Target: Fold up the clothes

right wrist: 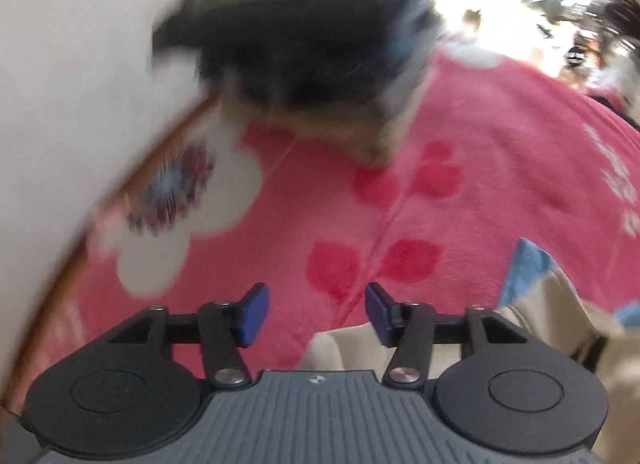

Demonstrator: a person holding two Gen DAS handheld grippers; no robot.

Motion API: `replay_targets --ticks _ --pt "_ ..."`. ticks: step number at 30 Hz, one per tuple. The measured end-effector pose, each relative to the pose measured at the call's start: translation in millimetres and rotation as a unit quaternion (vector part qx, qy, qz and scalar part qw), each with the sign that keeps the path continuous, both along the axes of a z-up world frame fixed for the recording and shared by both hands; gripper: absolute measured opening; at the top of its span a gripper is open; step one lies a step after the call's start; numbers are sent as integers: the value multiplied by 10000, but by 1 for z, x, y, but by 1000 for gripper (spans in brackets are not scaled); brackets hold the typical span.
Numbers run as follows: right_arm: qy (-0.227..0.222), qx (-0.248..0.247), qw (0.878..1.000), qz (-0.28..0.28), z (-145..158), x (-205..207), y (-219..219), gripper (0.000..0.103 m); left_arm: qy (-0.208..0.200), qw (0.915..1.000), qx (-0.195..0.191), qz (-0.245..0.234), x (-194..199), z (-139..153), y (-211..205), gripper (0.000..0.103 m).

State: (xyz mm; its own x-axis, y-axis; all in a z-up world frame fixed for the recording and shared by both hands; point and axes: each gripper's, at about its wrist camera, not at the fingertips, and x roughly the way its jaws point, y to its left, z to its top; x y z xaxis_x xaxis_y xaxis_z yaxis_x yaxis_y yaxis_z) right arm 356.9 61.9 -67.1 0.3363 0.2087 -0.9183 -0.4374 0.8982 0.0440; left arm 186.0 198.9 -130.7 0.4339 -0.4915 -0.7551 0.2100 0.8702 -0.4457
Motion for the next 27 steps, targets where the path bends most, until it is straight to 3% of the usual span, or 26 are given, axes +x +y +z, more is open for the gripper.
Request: replay_targets --ticks 2,4,5,6,7,11,16,19,23,24,27 --pt "398 -743 9963 156 -21 8 20 60 -24 10000 69 -60 -1 -1 -2 43" --pt "784 -1344 9870 411 -40 11 29 52 -67 9998 152 -132 -3 0 -4 42" --pt "858 -1512 9834 512 -44 8 28 39 -89 9996 194 -167 -3 0 -5 42" --pt "839 -1589 9822 549 -42 5 26 10 -97 9995 222 -202 -4 0 -6 41" --pt "802 -1581 9825 567 -39 3 22 7 -98 9994 245 -223 -5 1 -7 40" --pt "306 -279 9991 -77 -5 1 -15 5 -65 9994 246 -252 -6 1 -8 39" --pt "27 1275 9871 -971 -15 -3 -55 5 -10 9995 209 -243 -7 1 -6 38" --pt "-7 2074 9666 -1504 -35 -1 -76 5 6 9995 189 -268 -6 1 -5 38" --pt "284 3229 9154 -2387 -60 8 -109 8 28 9994 120 -311 -6 0 -1 39" --pt "192 3452 9036 -2528 -54 6 -120 9 39 9995 102 -306 -5 0 0 39" --pt "-360 3763 8847 -2728 -18 -6 -158 17 87 9997 8 -224 -3 1 4 40"
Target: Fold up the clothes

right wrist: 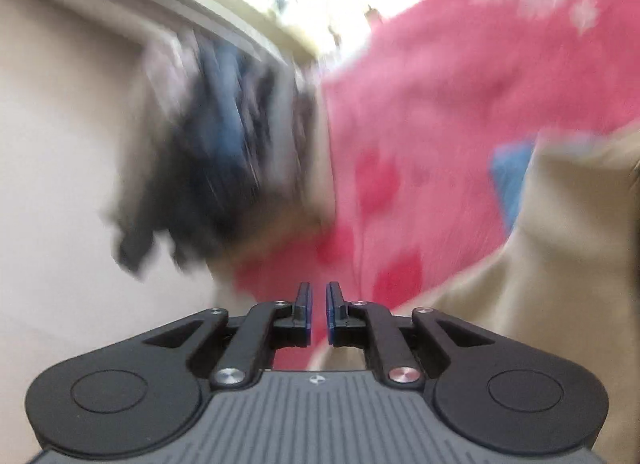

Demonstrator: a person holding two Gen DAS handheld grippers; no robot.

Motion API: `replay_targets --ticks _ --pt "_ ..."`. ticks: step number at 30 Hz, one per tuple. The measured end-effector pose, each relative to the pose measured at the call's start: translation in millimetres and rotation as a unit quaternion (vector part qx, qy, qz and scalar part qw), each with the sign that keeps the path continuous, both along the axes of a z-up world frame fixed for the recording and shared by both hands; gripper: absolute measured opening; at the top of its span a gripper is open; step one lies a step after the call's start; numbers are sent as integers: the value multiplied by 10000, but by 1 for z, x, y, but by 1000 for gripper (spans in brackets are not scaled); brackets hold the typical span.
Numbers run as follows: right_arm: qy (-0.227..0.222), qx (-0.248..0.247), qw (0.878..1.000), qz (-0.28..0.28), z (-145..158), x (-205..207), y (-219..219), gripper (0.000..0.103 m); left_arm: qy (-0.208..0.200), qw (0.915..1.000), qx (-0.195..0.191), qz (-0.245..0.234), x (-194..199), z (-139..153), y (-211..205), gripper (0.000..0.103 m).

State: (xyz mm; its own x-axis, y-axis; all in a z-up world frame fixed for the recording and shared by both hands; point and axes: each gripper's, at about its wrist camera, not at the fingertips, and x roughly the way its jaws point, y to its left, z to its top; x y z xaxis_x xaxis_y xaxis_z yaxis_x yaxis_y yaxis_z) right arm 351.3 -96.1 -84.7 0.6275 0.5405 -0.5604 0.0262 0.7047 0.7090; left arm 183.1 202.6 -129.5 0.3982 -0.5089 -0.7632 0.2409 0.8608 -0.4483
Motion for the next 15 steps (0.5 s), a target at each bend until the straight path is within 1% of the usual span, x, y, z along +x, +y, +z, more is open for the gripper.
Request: replay_targets --ticks 2,4,5,6,8,9,10,11,13,15 --pt "-295 -139 9994 -108 33 -18 -28 20 14 9999 -87 122 1 2 5 40" --pt "-536 -438 9975 -132 65 -49 -59 23 -25 9994 -144 298 1 5 10 40" --pt "-597 -627 9961 -149 77 -68 -75 27 -61 9991 -154 397 1 7 13 40" --pt "-618 -819 9946 -178 86 -89 -91 34 -110 9987 -131 476 0 8 14 40" --pt "-479 -1217 9910 -280 95 -135 -118 40 -141 9977 -159 637 2 10 16 40" --pt "-378 -1377 9892 -339 97 -158 -131 44 -136 9974 -205 678 5 10 16 40" --pt "-210 -1458 9882 -412 92 -180 -140 47 -124 9971 -256 707 6 9 15 40" --pt "-42 -1538 9869 -486 87 -201 -150 52 -112 9968 -307 735 7 8 13 40" --pt "336 -1677 9831 -645 74 -242 -170 54 -70 9963 -285 806 10 7 12 41" --pt "926 -1683 9775 -871 51 -271 -186 54 -74 9958 -141 898 11 3 9 41"
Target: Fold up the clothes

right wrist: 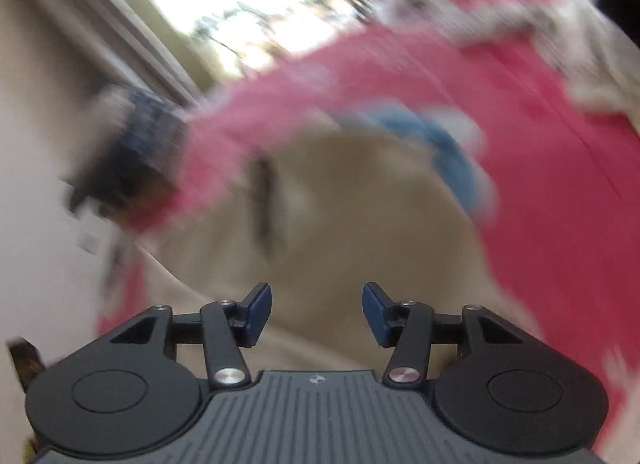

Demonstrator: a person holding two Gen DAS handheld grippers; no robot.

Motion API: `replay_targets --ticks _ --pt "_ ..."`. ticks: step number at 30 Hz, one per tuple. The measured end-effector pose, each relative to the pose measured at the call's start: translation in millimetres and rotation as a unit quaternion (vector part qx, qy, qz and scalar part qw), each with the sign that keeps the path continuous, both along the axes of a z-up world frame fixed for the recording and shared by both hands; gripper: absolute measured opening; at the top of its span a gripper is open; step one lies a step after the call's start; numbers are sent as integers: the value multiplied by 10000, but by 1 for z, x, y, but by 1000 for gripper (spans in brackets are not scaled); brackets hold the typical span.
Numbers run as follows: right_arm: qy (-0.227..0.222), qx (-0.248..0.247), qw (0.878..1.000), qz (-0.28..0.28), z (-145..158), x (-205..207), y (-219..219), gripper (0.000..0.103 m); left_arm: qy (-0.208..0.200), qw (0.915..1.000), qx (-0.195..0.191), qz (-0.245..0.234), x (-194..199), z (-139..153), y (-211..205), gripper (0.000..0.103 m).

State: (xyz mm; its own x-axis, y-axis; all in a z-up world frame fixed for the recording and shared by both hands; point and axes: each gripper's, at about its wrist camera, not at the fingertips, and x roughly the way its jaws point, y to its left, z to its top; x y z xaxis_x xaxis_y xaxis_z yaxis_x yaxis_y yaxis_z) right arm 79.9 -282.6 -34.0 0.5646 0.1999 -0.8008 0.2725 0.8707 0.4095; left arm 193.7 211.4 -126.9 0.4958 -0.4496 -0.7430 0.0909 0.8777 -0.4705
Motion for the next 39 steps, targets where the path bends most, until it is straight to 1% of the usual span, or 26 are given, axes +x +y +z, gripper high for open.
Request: replay_targets --ticks 3,5,8,11,12,13,14,15,16,17,19,21,23,27,29,30,32,35,37,39 --pt "685 268 9962 -469 -37 -25 -17 54 50 9999 -3 108 0 -5 1 41" --pt "946 499 9914 -750 -54 -35 -24 54 55 9999 -39 146 -1 -5 2 41" --pt "1100 680 9875 -900 -70 -39 -25 54 -5 9999 14 102 -2 -6 1 41" --pt "1113 850 9877 -693 -80 -34 -16 53 -62 10000 43 59 -2 -8 0 41" --pt "1119 854 9880 -629 -81 -32 -13 47 -67 10000 38 54 -2 -8 0 41" --pt "1124 735 9891 -606 -81 -30 -11 42 -73 10000 33 50 -2 -8 0 41" --pt "1115 628 9901 -583 -81 -29 -10 26 -84 9999 45 35 -2 -8 -1 41" --pt "1080 605 9905 -593 -81 -30 -11 16 -95 9999 56 20 -2 -8 -1 41" --pt "1023 659 9907 -615 -80 -34 -14 11 -107 9999 67 4 -2 -8 -1 41" --pt "944 674 9913 -623 -77 -37 -16 9 -118 9999 79 -11 -2 -8 -2 41" --pt "670 529 9947 -574 -64 -40 -14 9 -127 9999 66 -5 -2 -8 -2 41" --pt "253 429 9974 -522 -42 -43 -16 8 -125 9999 42 13 -2 -8 -1 41" --pt "-213 376 9976 -536 -15 -40 -16 8 -128 9999 33 27 -2 -8 -1 41" --pt "-1078 175 9922 -598 37 -35 -20 8 -161 9998 109 -23 -3 -7 -3 41" --pt "-1266 60 9897 -661 47 -32 -24 8 -177 9997 143 -47 -2 -7 -4 41" --pt "-1252 10 9894 -736 46 -31 -28 8 -185 9997 160 -59 -2 -7 -5 41" --pt "-1042 28 9904 -907 29 -32 -36 8 -198 9996 195 -88 -2 -7 -5 41" --pt "-382 193 9918 -1201 -22 -32 -45 8 -210 9995 217 -112 -2 -7 -5 41" --pt "-55 187 9909 -1331 -50 -34 -49 9 -191 9996 174 -86 -2 -7 -4 41" --pt "9 163 9903 -1381 -61 -38 -50 11 -178 9998 121 -25 -2 -5 0 41"
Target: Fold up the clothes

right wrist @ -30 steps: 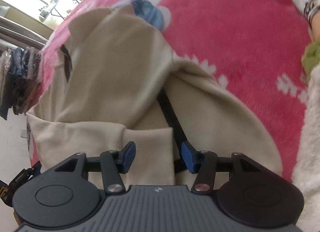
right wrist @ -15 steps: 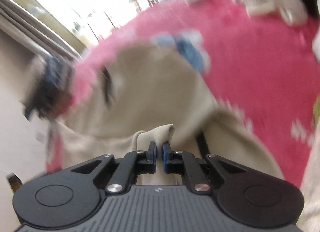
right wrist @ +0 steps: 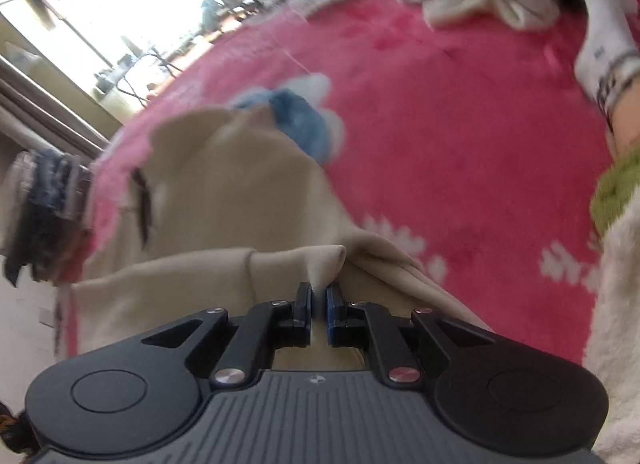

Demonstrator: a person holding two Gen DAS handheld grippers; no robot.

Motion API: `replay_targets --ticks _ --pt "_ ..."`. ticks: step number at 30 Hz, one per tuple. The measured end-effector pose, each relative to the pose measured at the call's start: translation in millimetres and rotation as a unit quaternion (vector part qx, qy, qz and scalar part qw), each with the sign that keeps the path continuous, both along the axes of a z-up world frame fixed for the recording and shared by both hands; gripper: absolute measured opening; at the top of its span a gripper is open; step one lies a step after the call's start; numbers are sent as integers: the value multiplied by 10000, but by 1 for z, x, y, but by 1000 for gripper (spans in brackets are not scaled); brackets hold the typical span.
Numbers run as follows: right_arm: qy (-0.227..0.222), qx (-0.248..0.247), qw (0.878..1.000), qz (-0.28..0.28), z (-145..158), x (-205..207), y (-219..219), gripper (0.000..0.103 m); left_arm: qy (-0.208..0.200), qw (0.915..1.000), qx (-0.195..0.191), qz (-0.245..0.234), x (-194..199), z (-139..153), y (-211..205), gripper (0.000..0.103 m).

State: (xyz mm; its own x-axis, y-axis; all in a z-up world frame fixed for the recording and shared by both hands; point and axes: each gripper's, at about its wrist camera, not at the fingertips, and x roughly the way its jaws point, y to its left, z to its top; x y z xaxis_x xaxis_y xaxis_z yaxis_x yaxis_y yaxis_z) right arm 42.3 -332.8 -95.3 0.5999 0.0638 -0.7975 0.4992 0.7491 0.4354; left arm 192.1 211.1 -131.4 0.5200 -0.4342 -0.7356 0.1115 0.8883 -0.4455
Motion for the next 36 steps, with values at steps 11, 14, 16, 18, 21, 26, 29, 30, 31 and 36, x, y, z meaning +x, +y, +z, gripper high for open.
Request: replay_targets --ticks 11,14,16,18,21,26,29,30,31,36 --pt "-899 -1494 9774 1197 55 -6 87 25 -1321 9630 1059 -2096 -54 41 -44 50" --pt "-999 -1613 9643 1846 53 8 132 27 -1228 9432 2097 -2264 -62 19 -67 45" --pt "-1020 -1658 9570 2150 50 13 153 27 -1029 9500 2191 -1971 -56 15 -61 37" --pt "-1051 -1709 9511 2347 48 15 168 27 -889 9631 1978 -1593 -47 19 -47 36" --pt "-1026 -1722 9508 2363 43 7 172 27 -899 9728 1648 -1356 -46 24 -37 29" --pt "-861 -1672 9603 2061 32 -2 157 28 -499 9834 1484 -913 -49 17 -36 13" --pt "-934 -1582 9649 1877 31 -7 141 27 -69 9951 949 -285 -47 18 -21 12" --pt "-1000 -1561 9655 1829 31 -9 137 27 126 9971 748 -81 -45 14 -15 12" --pt "-1057 -1535 9661 1784 31 -10 132 27 296 9978 581 65 -44 9 -10 12" --pt "-846 -1180 9751 1676 -3 -5 105 27 849 9930 -546 613 -40 -9 22 19"
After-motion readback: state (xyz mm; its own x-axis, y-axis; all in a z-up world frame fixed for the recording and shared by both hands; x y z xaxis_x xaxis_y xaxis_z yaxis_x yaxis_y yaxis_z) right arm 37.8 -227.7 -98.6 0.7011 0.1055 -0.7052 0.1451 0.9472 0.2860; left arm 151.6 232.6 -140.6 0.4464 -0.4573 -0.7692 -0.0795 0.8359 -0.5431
